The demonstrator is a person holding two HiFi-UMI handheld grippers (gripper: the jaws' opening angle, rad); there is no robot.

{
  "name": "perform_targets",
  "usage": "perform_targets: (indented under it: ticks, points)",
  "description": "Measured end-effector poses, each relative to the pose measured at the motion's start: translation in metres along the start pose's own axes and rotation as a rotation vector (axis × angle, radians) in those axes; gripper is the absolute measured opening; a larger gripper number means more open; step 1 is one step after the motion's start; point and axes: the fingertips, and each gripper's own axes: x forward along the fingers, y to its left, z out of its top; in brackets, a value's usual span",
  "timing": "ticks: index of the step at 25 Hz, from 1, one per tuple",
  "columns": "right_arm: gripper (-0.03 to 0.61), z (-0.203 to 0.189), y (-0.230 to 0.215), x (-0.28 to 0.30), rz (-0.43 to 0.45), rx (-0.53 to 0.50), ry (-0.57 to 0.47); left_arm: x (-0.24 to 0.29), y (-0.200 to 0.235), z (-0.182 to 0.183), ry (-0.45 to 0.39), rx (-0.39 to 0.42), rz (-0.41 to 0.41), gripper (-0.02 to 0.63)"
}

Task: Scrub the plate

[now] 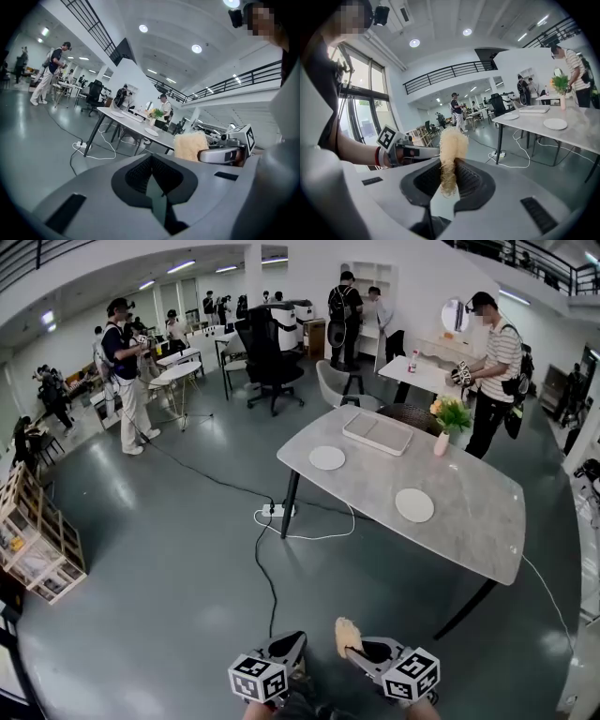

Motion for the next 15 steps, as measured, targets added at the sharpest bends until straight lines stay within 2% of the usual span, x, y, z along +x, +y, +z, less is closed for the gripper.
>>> perform_targets:
  ticks: [3,10,15]
  points:
    - [0.071,0.012,-0.015,0.030,0.014,0.008,0.017,0.015,0.031,0.015,-0.002,-0.038,0.009,0.014]
    - [0.071,0.064,-0.066,0.093,-0.030,0.025,-0.001,0.049,0.100,0.063,0.006,-0.028,0.017,0.014]
    - [0.071,0.088,-0.089,0.122,-0.048,0.058,-0.010,0.066,0.130,0.093,0.010,-0.021,0.005,0.014]
